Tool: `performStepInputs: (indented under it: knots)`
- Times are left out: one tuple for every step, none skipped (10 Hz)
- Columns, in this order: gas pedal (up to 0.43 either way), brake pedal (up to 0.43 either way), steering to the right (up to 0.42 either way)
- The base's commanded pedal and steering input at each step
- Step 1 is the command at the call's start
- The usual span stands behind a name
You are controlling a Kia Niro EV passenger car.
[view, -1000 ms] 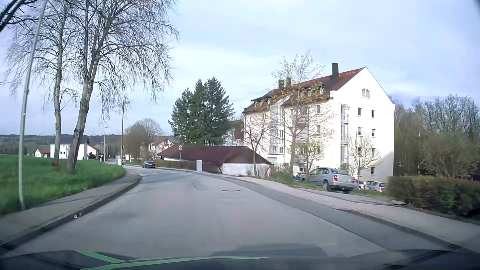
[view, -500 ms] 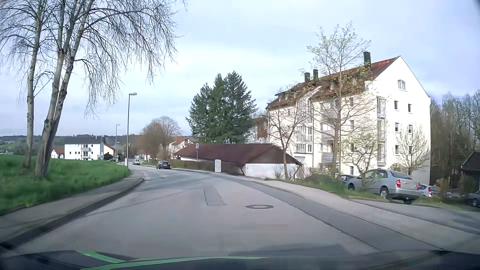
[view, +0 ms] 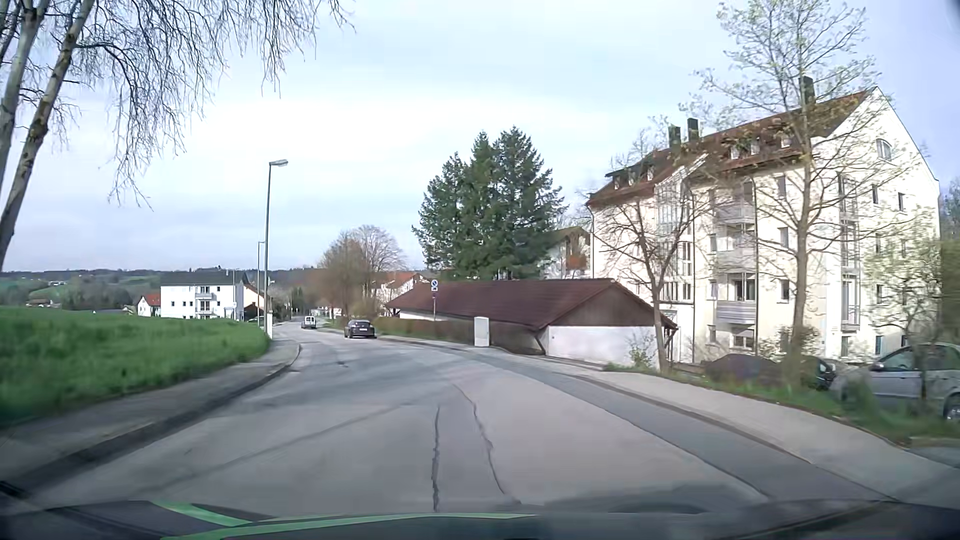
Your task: Follow the waypoints while adhering to traffic rules and regulations
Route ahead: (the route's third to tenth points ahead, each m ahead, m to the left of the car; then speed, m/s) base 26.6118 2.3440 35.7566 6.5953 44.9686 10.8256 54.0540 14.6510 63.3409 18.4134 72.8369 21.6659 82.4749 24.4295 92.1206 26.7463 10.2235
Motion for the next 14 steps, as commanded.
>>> performStepInputs:
  knots:
    - [0.000, 0.000, -0.071]
    - [0.008, 0.000, -0.071]
    - [0.008, 0.000, -0.071]
    - [0.008, 0.000, -0.071]
    - [0.008, 0.000, -0.070]
    - [0.008, 0.000, -0.070]
    - [0.008, 0.000, -0.069]
    - [0.020, 0.000, -0.069]
    - [0.028, 0.000, -0.068]
    - [0.047, 0.000, -0.067]
    - [0.047, 0.000, -0.065]
    - [0.047, 0.000, -0.063]
    - [0.047, 0.000, -0.061]
    - [0.047, 0.000, -0.059]
